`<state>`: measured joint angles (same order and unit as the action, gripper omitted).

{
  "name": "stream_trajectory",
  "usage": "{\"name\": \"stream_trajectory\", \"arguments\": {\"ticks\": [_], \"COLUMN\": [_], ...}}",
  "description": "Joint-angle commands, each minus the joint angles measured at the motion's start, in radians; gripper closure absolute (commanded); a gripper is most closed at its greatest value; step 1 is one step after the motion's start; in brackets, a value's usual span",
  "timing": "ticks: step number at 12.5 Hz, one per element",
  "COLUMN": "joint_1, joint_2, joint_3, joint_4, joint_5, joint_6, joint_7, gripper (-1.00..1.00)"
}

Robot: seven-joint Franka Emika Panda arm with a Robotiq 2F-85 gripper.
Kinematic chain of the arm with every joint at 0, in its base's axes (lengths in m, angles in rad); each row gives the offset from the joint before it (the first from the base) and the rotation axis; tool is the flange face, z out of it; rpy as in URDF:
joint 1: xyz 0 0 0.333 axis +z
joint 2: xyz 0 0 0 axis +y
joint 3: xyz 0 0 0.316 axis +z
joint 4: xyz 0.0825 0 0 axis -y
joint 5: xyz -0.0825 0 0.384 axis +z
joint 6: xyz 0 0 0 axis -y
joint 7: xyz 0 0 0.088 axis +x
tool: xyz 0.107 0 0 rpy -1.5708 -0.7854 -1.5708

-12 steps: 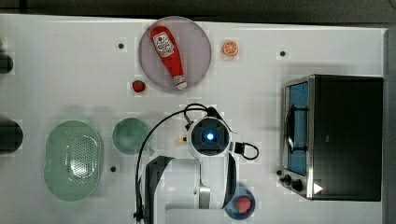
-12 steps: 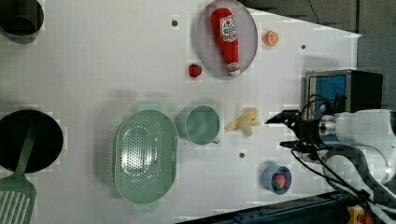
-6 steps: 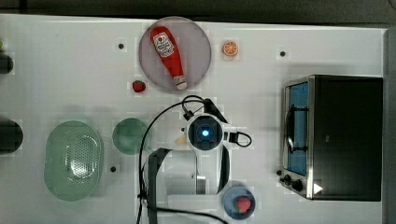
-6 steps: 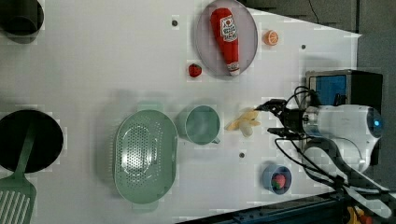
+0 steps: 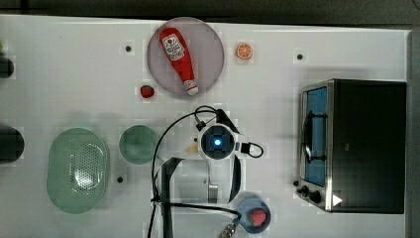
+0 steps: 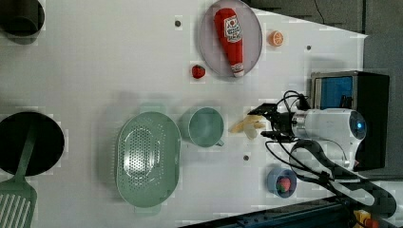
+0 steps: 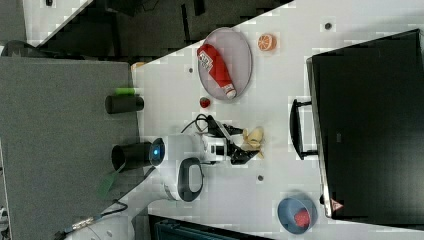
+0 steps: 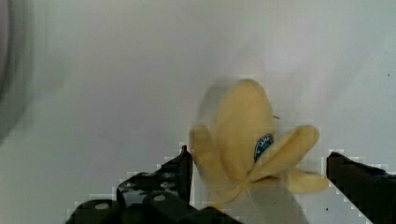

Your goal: Pick banana from table and place on oven.

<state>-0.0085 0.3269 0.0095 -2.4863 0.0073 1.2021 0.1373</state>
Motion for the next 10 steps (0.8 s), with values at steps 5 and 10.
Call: {"name": "stream_trajectory", "arguments": {"ticks": [5,10], "joint_1": [0.001,-0.002], "joint_2": [0.016,-0.111], "joint_3": [0.019,0.021], "joint_4": [0.001,0.07], "joint_5": [-0.011,-0.011], "joint_6": [0.044,-0.003], "joint_7": [0.027,0.031], "gripper": [0.45,0.46]}}
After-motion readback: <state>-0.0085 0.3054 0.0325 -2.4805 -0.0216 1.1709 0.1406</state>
